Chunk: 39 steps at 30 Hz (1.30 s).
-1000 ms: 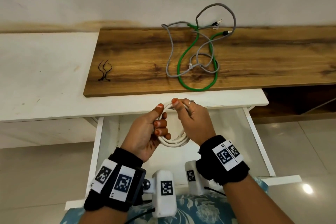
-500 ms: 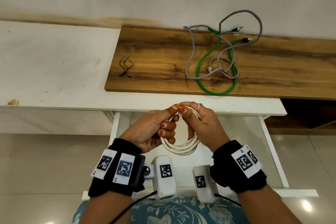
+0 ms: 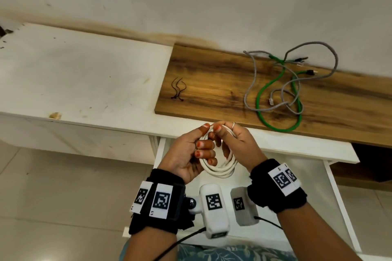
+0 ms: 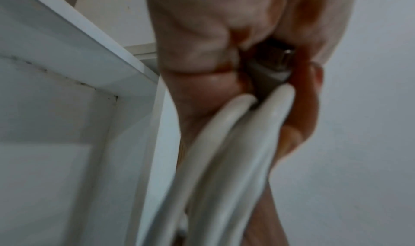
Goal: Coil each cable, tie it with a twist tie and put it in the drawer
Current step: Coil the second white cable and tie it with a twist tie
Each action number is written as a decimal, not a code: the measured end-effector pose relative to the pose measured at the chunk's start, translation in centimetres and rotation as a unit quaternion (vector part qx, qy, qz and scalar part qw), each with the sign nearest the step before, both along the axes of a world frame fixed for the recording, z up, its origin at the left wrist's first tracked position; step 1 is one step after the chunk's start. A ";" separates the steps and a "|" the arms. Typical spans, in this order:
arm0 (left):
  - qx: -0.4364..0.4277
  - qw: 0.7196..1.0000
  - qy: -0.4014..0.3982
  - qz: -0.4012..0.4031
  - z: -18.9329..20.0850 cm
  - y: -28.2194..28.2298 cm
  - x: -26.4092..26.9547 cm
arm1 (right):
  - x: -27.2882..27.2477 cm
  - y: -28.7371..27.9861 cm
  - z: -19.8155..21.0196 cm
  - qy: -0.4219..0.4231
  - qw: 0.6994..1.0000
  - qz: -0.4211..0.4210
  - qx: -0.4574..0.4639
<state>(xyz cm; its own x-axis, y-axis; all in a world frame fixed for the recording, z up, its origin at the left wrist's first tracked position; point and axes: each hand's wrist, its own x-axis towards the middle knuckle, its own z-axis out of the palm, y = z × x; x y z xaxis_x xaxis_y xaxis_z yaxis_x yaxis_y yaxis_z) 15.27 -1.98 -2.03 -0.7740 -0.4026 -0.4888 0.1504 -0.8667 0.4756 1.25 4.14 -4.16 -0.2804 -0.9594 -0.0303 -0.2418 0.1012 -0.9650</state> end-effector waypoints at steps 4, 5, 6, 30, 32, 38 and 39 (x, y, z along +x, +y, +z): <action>0.004 0.998 -0.023 0.067 -0.3 -1.0 0.4 | -0.7 -3.6 0.2 0.009 0.989 0.079 0.122; 0.003 0.997 -0.027 0.078 -0.4 -1.2 0.5 | -1.1 -5.0 0.2 0.047 0.982 0.093 0.159; 0.002 0.996 -0.031 0.086 -0.4 -1.3 0.5 | -1.8 -6.3 0.2 0.081 0.973 0.103 0.188; -0.184 0.955 -0.211 0.098 -1.2 -2.6 1.4 | -3.0 -21.7 -0.1 0.625 0.741 0.149 0.195; -0.187 0.954 -0.212 0.097 -1.2 -2.6 1.4 | -2.7 -21.6 -0.2 0.640 0.725 0.161 0.198; -0.192 0.954 -0.209 0.093 -1.3 -2.7 1.5 | -1.9 -21.5 0.6 0.700 0.652 0.204 0.209; -0.194 0.954 -0.209 0.092 -1.3 -2.7 1.4 | -1.7 -21.7 1.0 0.702 0.642 0.215 0.219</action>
<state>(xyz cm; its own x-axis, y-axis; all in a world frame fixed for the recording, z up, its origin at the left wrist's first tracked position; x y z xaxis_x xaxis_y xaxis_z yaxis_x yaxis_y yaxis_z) 16.72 -4.65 -3.31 -0.4430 -0.7264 -0.5255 0.0107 -0.5903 0.8071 -0.41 -17.51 -3.18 -0.0387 -0.9428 -0.3312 -0.9391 -0.0789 0.3345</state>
